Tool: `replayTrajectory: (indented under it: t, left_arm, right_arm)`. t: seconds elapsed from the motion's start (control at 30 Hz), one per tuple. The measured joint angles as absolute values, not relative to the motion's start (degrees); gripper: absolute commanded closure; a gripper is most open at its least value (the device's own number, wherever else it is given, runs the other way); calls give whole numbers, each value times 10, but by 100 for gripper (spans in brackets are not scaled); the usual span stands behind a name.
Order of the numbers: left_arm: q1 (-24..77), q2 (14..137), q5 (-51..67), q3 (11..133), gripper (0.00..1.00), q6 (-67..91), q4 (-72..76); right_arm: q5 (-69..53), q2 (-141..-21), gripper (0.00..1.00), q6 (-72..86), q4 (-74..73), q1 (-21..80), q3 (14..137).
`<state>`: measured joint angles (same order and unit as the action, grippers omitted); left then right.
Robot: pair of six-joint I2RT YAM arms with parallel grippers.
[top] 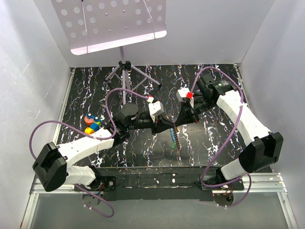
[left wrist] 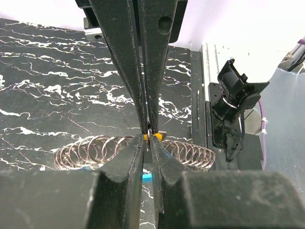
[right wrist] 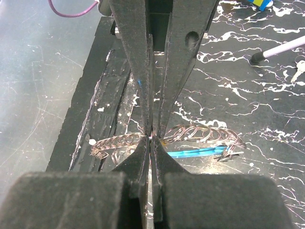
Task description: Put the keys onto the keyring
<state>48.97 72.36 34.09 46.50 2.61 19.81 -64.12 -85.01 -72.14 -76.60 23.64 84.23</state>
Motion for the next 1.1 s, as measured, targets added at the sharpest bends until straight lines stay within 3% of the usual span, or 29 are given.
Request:
replayTrajectory:
  t: [0.2,0.27,0.67,0.93,1.1]
  left_arm:
    - [490,728,350,471,92,26,190]
    - [490,729,352,474,100,26,185]
    - [490,736,366,481,100,41,180]
    - [493,719,353,449,100,74,222]
    - [493,708,347,425,100,102,254]
  right_arm:
    - [-639,-850,99,-708,-767,236,842]
    - [-639,-850,99,-704,-769,236,842]
    - [-629,-850,99,-651,-770,236,842]
    - [-633,-847,75,-594,-767,236,842]
    - [-644,-847,66,-567,-768,222,863]
